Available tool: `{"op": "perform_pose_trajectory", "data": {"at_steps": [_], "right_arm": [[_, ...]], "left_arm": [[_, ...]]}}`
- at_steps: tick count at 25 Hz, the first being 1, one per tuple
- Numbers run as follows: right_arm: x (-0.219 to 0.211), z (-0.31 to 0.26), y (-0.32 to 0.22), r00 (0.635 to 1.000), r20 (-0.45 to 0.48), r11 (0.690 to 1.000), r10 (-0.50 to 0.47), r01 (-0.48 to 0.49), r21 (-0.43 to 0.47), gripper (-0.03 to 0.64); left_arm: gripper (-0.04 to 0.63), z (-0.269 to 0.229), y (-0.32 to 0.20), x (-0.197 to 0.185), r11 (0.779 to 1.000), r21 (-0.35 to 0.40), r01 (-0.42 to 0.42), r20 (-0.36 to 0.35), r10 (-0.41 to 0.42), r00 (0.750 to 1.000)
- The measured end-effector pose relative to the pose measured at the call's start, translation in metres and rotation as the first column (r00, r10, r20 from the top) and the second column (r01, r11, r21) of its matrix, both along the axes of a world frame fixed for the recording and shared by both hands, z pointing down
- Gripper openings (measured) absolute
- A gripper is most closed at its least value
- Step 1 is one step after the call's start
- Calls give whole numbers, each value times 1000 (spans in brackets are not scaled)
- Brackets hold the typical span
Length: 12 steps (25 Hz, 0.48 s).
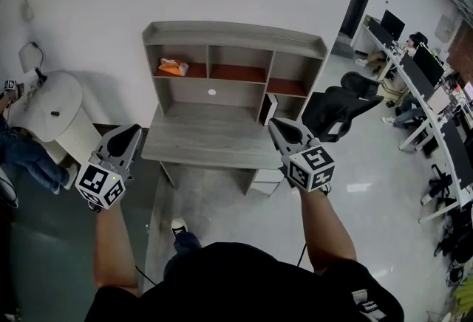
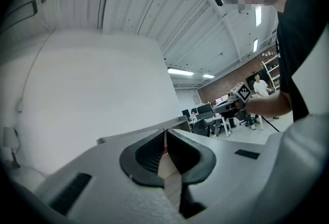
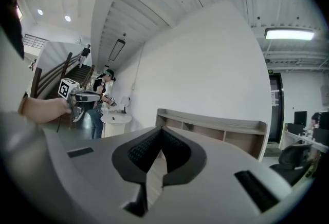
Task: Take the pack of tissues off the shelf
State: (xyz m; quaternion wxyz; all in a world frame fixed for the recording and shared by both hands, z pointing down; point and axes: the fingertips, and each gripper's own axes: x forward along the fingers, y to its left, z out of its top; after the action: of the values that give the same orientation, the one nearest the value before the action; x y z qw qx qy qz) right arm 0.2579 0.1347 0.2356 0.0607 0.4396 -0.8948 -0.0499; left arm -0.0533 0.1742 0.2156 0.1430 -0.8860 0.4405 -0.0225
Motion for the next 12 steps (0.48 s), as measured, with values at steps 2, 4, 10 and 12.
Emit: {"op": "perform_pose_trajectory", "data": {"at_steps": [2,4,10,12], "right_arm": [[-7,3,-5,1000,-10,1000,-3,3,-1,6],[-13,5,-12,1000,-14,1000,-2,2,-3,6],[-25,21,-38,999,-23,999,24,-25,-37,6],[-33,23,-54,999,-29,998,33,-34,-47,6]], "left_arm": [[31,6,-6,-3,1000,-6,-7,-4,7,1000],[31,11,-15,-9,1000,-11,-14,-10,14,1000],[31,20,-52,-23,998,-34,-47,-16,46,999],[31,23,-72,-30,997,-43,-57,-17,57,998]]}}
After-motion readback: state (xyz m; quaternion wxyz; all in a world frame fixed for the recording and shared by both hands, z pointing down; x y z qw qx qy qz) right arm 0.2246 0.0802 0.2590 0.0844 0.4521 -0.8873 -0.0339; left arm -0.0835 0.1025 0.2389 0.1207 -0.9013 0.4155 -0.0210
